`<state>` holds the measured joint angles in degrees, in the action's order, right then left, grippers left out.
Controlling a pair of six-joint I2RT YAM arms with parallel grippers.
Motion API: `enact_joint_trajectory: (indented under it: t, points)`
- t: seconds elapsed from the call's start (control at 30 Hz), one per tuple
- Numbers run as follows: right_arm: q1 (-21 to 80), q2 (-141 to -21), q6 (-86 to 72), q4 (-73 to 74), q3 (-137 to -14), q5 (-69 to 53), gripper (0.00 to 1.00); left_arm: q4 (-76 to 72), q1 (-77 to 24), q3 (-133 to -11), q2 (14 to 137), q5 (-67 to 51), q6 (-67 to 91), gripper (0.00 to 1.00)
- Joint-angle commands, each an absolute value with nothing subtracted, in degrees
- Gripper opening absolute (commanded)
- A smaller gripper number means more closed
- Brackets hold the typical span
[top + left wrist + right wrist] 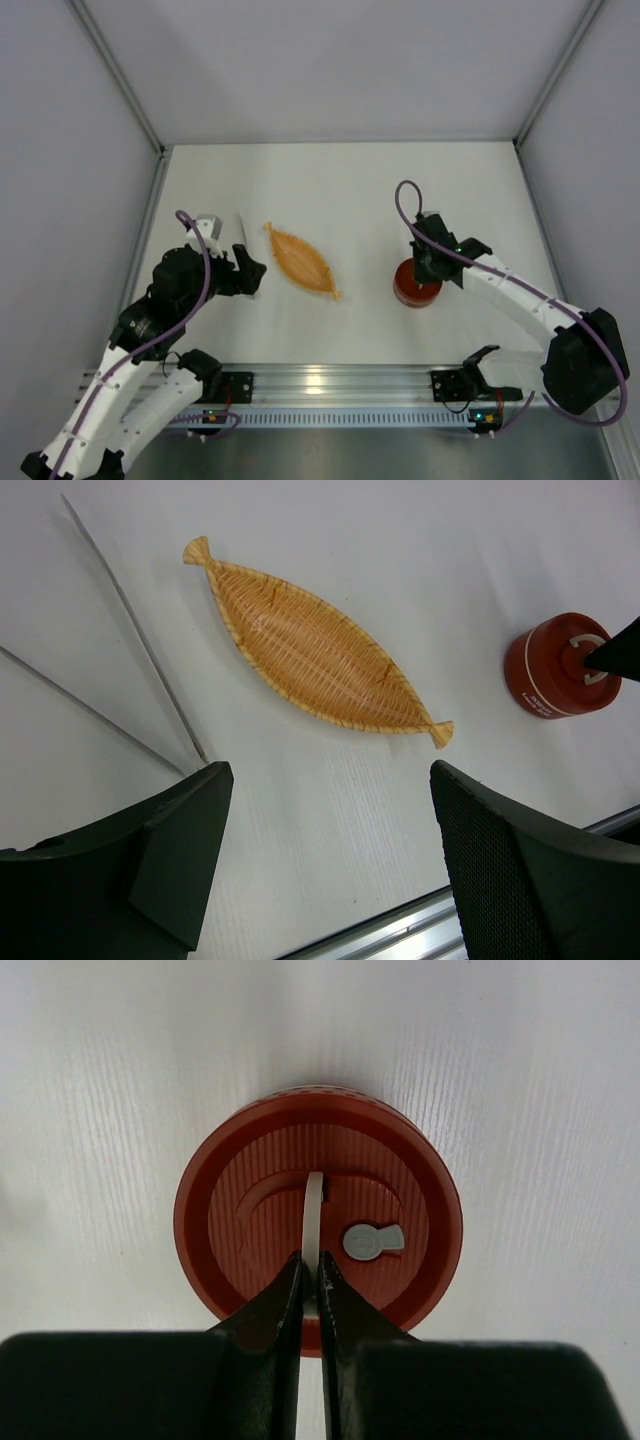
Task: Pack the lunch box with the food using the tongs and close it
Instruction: Close the box lid on the packing box.
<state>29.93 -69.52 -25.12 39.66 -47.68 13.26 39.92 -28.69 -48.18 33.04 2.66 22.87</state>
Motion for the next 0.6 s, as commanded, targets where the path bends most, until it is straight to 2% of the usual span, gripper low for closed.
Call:
enact_joint_trajectory:
  t: [0.0,0.33,0.57]
  points:
    - [29.53,-72.68,-26.02,37.01,-44.12,12.22,0.06,37.88,-29.09,-47.9,33.66,3.34,23.64,0.85]
    - [27.69,-78.57,-25.31,30.41,-42.19,6.16,0.1,37.97,-29.09,-47.9,34.01,3.52,23.73,0.85]
    - [27.51,-78.49,-25.31,31.02,-42.62,8.08,0.16,37.97,-29.18,-47.9,34.28,3.52,23.64,0.85]
